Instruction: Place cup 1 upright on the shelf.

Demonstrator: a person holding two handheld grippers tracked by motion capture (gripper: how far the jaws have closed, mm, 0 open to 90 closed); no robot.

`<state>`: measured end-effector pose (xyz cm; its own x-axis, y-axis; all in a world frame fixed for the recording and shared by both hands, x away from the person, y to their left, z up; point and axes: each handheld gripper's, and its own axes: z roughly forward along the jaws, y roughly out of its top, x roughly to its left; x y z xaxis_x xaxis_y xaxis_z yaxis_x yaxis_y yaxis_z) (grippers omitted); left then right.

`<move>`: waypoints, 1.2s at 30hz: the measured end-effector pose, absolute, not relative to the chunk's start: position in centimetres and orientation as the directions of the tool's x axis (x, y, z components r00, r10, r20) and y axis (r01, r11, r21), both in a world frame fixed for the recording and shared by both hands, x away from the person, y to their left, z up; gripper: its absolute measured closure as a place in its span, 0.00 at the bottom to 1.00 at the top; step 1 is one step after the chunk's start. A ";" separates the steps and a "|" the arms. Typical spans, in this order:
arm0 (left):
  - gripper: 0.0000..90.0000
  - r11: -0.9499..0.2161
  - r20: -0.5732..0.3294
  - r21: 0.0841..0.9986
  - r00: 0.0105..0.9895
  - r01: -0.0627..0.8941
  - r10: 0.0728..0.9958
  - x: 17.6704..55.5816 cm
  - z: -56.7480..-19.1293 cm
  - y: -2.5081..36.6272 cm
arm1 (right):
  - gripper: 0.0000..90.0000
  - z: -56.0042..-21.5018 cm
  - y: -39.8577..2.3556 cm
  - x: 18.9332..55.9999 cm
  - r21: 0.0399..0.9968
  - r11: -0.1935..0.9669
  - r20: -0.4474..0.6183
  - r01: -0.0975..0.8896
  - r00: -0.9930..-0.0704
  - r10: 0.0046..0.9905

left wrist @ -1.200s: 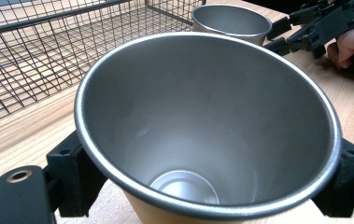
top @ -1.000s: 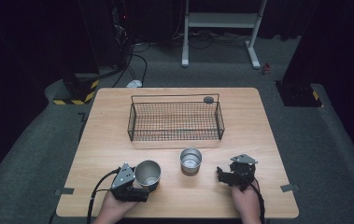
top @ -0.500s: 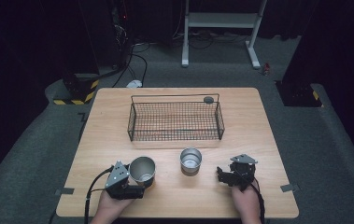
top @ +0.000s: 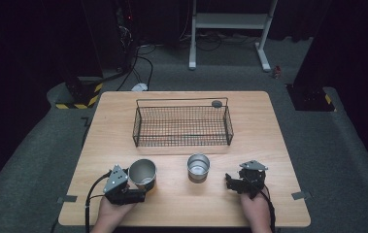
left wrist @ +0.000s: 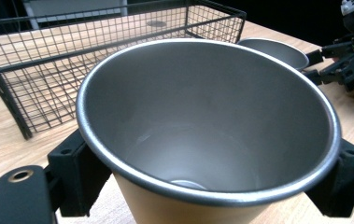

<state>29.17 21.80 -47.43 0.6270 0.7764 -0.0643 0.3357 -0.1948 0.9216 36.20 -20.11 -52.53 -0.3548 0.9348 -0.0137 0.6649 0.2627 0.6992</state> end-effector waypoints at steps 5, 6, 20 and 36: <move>0.16 -0.180 -0.076 0.922 0.616 0.343 0.784 29.4 -47.0 21.7 | 0.10 -52.5 -20.1 36.2 0.699 0.264 -0.013 0.664 -0.358 0.934; 0.16 -0.178 -0.078 0.922 0.615 0.344 0.785 29.4 -47.0 21.6 | 0.10 -52.5 -20.1 36.2 0.699 0.264 -0.012 0.664 -0.358 0.934; 0.16 -0.156 -0.094 0.916 0.575 0.370 0.813 30.4 -46.5 21.7 | 0.10 -52.5 -20.1 36.2 0.697 0.267 -0.012 0.665 -0.361 0.932; 0.16 -0.153 -0.059 0.924 0.524 0.352 0.849 31.1 -45.6 20.0 | 0.10 -52.5 -20.1 36.3 0.698 0.279 -0.014 0.660 -0.377 0.926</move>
<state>31.07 20.02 -45.58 0.5244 0.8494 -0.0586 0.3516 -0.1533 0.9235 36.26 -20.10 -52.53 -0.3767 0.9262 -0.0142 0.6600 0.2791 0.6975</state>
